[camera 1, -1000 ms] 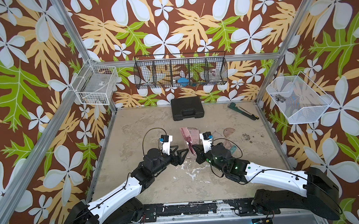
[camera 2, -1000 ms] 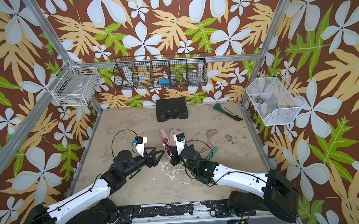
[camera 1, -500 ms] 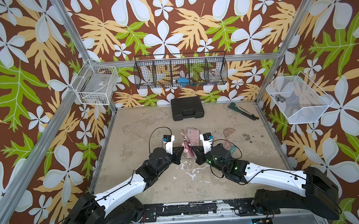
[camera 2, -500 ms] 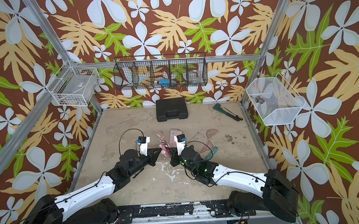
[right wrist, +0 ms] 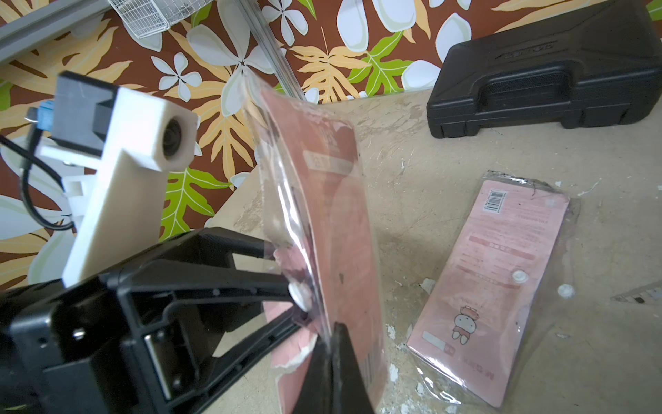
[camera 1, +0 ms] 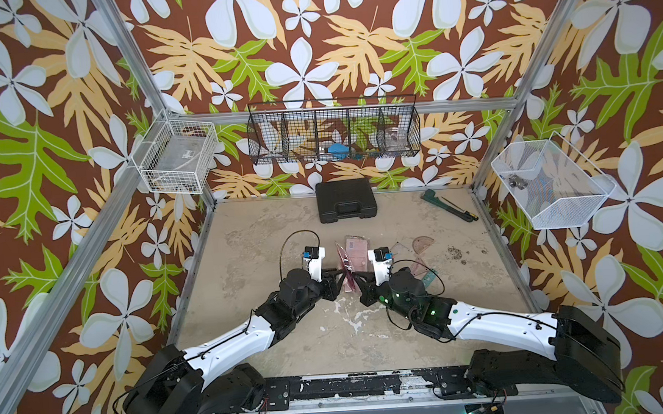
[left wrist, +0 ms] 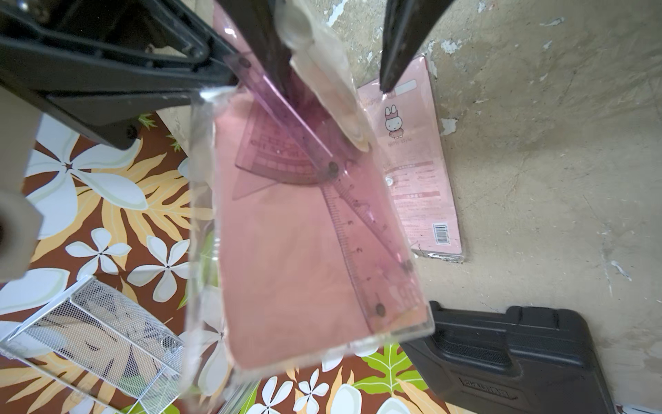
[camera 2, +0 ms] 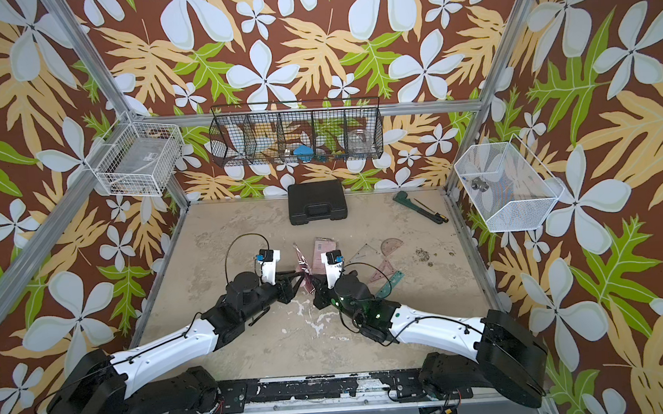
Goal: Open the ruler set and take out the ruler
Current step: Open the ruler set bag.
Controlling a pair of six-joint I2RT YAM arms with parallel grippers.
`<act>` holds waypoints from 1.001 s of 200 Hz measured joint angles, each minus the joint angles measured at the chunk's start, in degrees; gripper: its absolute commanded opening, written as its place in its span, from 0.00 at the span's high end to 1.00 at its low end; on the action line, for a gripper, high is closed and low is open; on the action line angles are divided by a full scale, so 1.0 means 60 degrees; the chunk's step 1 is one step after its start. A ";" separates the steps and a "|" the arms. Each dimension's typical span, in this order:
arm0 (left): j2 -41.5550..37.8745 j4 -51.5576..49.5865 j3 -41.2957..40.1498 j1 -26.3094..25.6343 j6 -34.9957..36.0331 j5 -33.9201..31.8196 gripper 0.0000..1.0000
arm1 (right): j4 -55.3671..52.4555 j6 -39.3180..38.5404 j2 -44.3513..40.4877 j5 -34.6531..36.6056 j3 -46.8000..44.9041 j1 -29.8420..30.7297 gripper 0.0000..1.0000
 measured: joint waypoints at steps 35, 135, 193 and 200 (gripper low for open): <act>0.0153 -0.0109 0.0109 0.0000 -0.0025 0.0055 1.00 | 0.0051 0.0189 0.0040 -0.0157 0.0000 -0.0182 1.00; 0.0353 -0.4411 0.1366 0.0022 0.0984 -0.3231 1.00 | 0.2047 0.1198 0.3934 -0.4827 0.1443 -0.0878 0.43; 0.1555 -0.5107 0.1800 0.0047 0.1541 -0.2929 1.00 | 0.0066 -0.0084 0.4226 -0.3829 0.2160 -0.0816 0.46; 0.1650 -0.5082 0.1821 0.0047 0.1574 -0.2881 1.00 | -0.0193 -0.0226 0.4291 -0.3643 0.2280 -0.0809 0.48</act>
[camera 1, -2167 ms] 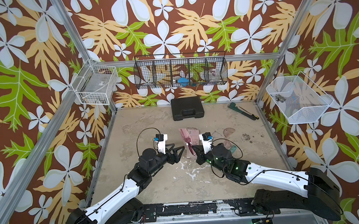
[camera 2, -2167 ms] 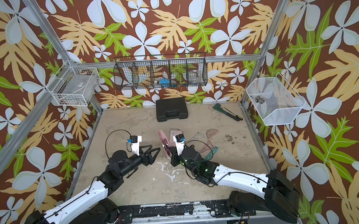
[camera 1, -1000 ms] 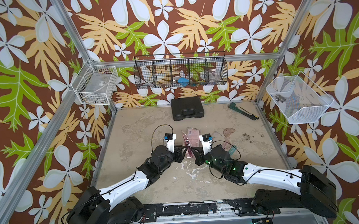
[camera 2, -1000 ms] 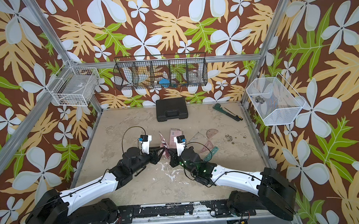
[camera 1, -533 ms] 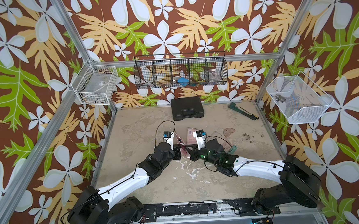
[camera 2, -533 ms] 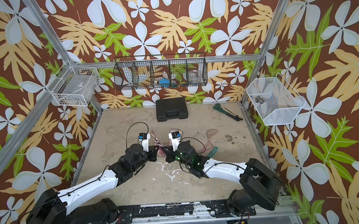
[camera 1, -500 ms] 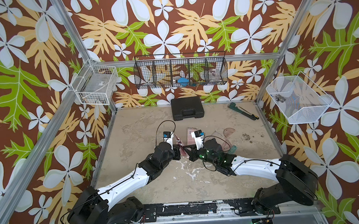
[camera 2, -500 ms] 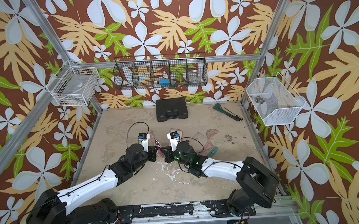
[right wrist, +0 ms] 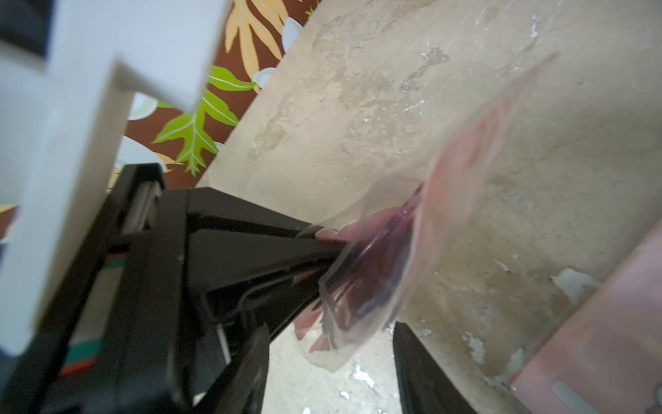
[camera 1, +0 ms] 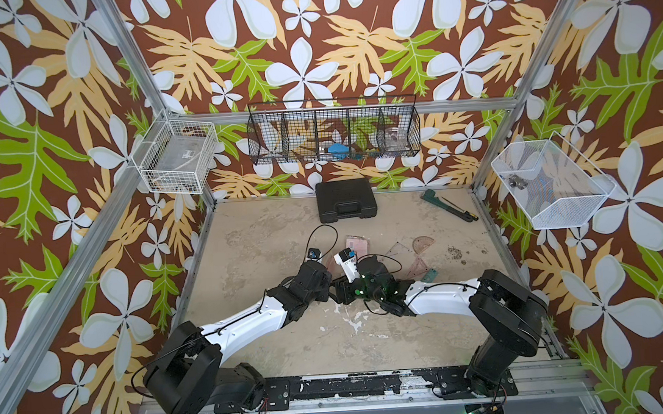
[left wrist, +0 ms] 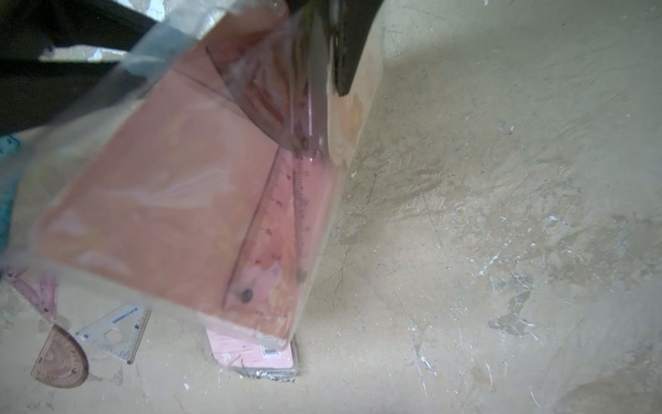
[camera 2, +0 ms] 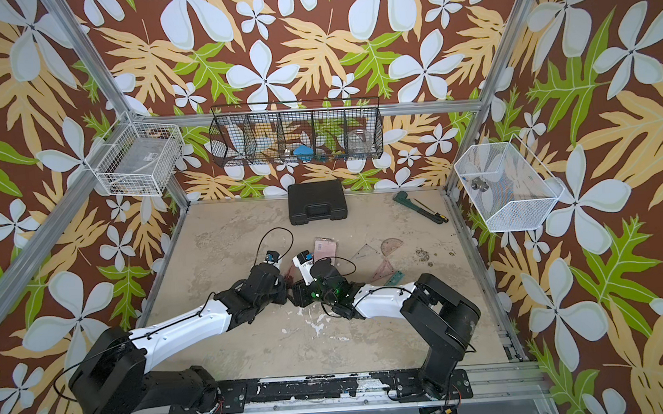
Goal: Open the ruler set and take out the ruler
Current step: Open the ruler set bag.
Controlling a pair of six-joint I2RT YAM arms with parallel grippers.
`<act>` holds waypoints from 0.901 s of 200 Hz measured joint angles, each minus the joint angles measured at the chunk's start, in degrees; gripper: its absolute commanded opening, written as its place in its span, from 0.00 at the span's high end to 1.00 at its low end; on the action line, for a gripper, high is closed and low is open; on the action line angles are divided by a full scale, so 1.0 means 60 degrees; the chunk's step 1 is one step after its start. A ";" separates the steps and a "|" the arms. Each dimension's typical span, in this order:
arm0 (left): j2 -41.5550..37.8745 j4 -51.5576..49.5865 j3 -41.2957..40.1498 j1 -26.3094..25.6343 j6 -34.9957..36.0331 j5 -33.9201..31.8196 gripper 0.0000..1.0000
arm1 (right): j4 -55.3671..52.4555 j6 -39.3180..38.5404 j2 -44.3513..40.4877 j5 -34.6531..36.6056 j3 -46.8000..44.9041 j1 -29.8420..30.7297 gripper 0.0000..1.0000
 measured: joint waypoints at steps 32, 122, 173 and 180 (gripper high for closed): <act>0.0069 0.0055 -0.0058 -0.0036 0.0331 0.0499 1.00 | -0.0703 -0.0087 0.0466 0.0882 0.0532 -0.0219 0.70; 0.0725 0.0219 -0.0262 -0.0040 -0.0157 0.0066 1.00 | -0.1494 0.0135 0.0586 0.1155 0.0721 -0.0601 0.90; 0.1089 0.0302 -0.0237 -0.0040 -0.0576 -0.0164 1.00 | -0.1406 0.0222 0.0605 0.0557 0.0466 -0.0743 0.98; 0.1082 0.0364 -0.0277 -0.0040 -0.0576 -0.0149 1.00 | -0.1264 0.0237 0.0634 0.0361 0.0353 -0.0805 0.99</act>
